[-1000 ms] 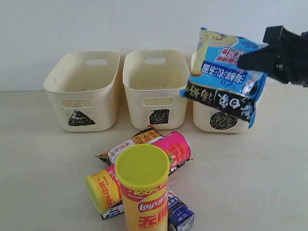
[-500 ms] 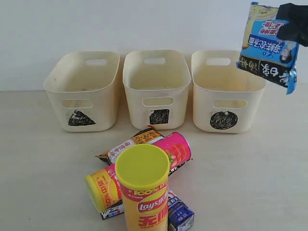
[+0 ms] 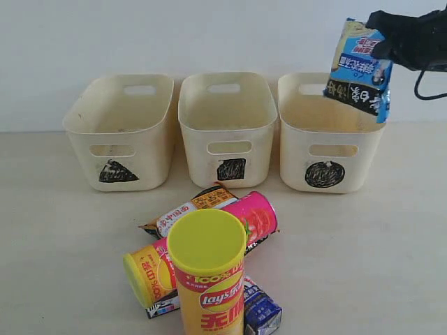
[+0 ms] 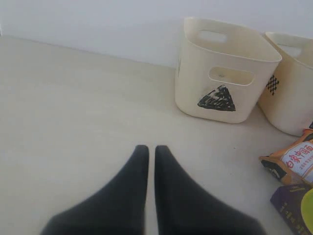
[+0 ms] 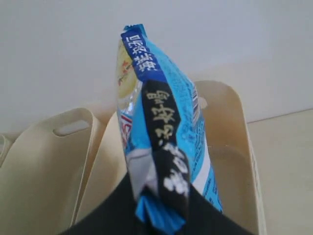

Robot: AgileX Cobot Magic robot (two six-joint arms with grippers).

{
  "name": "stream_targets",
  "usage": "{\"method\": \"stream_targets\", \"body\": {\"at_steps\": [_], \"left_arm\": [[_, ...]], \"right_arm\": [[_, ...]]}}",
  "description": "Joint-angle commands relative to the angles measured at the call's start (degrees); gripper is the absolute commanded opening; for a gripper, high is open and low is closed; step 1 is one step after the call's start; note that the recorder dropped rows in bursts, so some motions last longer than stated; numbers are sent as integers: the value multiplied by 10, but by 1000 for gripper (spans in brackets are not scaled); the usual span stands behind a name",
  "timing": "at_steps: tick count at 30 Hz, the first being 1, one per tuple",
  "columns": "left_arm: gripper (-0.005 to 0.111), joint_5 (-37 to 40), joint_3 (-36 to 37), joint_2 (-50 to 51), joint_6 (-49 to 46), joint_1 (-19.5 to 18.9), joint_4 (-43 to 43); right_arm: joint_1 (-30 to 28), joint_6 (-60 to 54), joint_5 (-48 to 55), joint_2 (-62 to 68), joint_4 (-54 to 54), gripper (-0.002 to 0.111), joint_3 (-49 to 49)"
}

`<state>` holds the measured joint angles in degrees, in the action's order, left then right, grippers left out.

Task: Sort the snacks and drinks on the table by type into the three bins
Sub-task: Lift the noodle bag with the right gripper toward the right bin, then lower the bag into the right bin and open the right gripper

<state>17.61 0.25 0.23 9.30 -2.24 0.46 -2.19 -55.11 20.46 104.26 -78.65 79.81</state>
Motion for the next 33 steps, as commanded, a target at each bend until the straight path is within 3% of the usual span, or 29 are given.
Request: {"method": "stream_targets", "body": {"at_steps": [1,13,15,16,17,18,19,21,23,26,31,33], "left_arm": [[4,-8,-2,-2,3,1,1],[4,-8,-2,-2,3,1,1],[4,-8,-2,-2,3,1,1],[4,-8,-2,-2,3,1,1],[4,-8,-2,-2,3,1,1],[4,-8,-2,-2,3,1,1],[4,-8,-2,-2,3,1,1],[4,-8,-2,-2,3,1,1],[4,-8,-2,-2,3,1,1],[4,-8,-2,-2,3,1,1],[4,-8,-2,-2,3,1,1],[4,-8,-2,-2,3,1,1]], "right_arm": [[11,23,12,47,-4,0,58],[34,17,-36,102,1,3,112],[34,17,-30,108,2,14,112],[34,17,-18,114,2,34,112],[34,17,-12,117,2,46,112],[34,17,-12,119,2,68,112],[34,17,-13,119,2,71,112],[34,16,-19,113,7,68,112],[34,16,-29,101,24,57,112],[34,16,-41,75,43,38,112],[34,16,31,37,182,0,112],[34,22,71,28,236,0,112]]}}
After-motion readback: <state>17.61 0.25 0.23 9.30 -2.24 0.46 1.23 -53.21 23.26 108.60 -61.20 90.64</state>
